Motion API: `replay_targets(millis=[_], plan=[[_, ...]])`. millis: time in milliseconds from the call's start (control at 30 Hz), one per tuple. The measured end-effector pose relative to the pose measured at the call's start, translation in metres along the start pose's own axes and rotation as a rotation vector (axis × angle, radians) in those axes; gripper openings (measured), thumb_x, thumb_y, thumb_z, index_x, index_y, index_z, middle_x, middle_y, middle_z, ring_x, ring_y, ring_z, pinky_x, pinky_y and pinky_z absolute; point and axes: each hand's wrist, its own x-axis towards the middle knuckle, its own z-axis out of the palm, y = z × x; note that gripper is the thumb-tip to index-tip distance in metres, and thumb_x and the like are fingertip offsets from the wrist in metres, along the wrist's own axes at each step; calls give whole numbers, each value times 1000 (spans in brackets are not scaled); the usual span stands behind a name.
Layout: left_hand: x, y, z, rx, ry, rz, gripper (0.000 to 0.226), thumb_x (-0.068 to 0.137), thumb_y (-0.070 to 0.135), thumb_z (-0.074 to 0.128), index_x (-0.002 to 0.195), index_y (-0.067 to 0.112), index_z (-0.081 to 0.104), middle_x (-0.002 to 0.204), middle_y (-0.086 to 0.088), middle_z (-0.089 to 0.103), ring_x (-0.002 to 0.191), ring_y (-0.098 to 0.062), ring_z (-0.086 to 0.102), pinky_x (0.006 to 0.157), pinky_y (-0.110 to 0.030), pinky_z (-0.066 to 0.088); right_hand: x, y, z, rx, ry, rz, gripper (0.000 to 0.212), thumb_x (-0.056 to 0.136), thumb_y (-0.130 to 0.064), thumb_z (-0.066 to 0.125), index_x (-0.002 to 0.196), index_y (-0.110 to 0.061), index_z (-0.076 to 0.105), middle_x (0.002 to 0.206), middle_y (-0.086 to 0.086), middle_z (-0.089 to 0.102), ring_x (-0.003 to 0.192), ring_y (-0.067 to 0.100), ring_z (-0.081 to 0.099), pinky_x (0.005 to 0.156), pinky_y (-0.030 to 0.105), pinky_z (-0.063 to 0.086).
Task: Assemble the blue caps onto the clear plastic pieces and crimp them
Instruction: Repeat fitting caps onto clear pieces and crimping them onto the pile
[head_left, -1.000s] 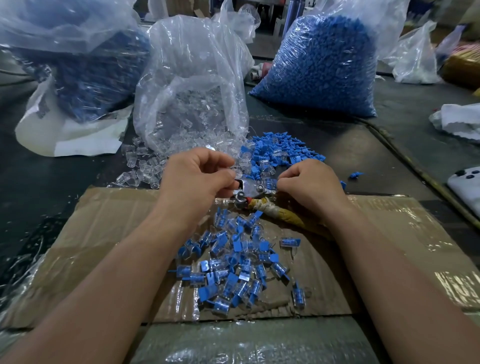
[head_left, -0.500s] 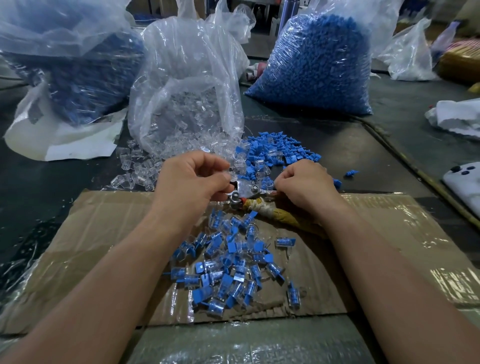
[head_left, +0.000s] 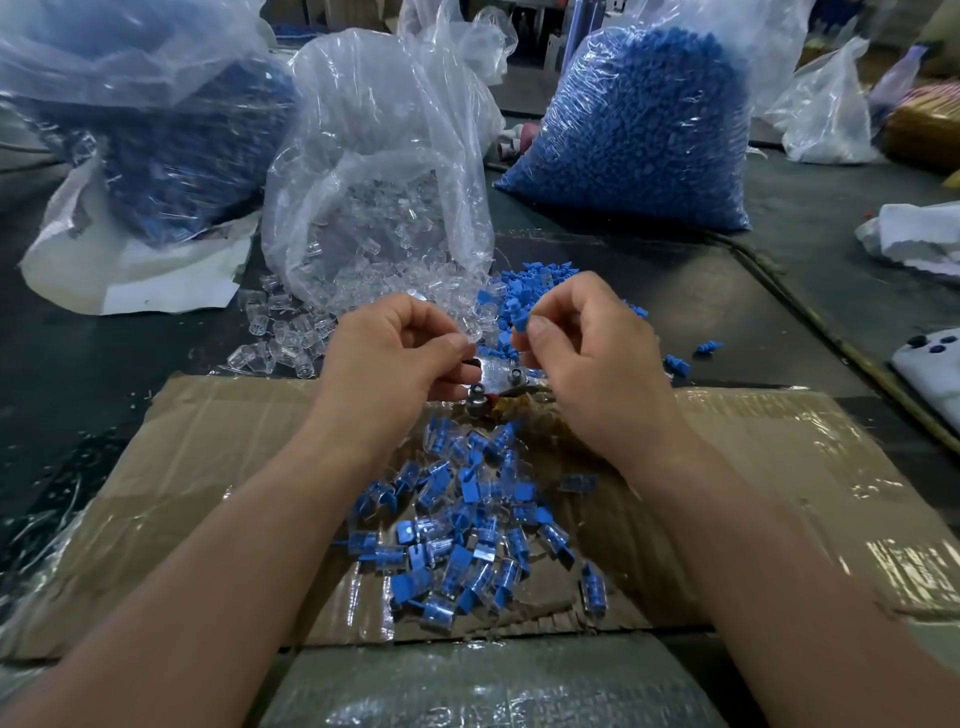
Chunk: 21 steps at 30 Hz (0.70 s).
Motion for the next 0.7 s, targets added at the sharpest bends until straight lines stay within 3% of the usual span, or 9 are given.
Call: replay_targets(millis=[133, 300, 567, 700], plan=[[0, 1, 0, 15, 8, 21, 13, 82, -1, 62, 76, 10, 57, 71, -11, 67, 60, -15, 67, 54, -20, 54, -5, -3, 6, -62, -44, -80, 15, 86, -9, 54, 74, -16, 48, 64, -2, 56, 63, 10, 53, 55, 24, 40], [-2, 1, 1, 112, 15, 60, 19, 75, -5, 68, 74, 11, 59, 68, -6, 64, 57, -10, 65, 54, -20, 55, -6, -4, 11, -130, -59, -99, 20, 78, -11, 61, 67, -20, 47, 57, -10, 48, 62, 3, 47, 54, 17, 36], [-7, 3, 3, 227, -3, 136, 22, 76, -4, 69, 75, 18, 64, 67, -4, 67, 58, -13, 65, 55, -22, 56, -5, 2, 11, -122, -24, -62, 10, 72, -17, 63, 68, -17, 54, 58, -10, 53, 54, 6, 49, 54, 19, 39], [-5, 4, 1, 222, 11, 148, 22, 76, -4, 68, 75, 17, 64, 68, -4, 67, 58, -12, 65, 53, -18, 54, -5, 1, 11, 14, -14, -77, 20, 75, -16, 68, 67, -27, 54, 60, -13, 57, 61, 1, 55, 54, 14, 45]])
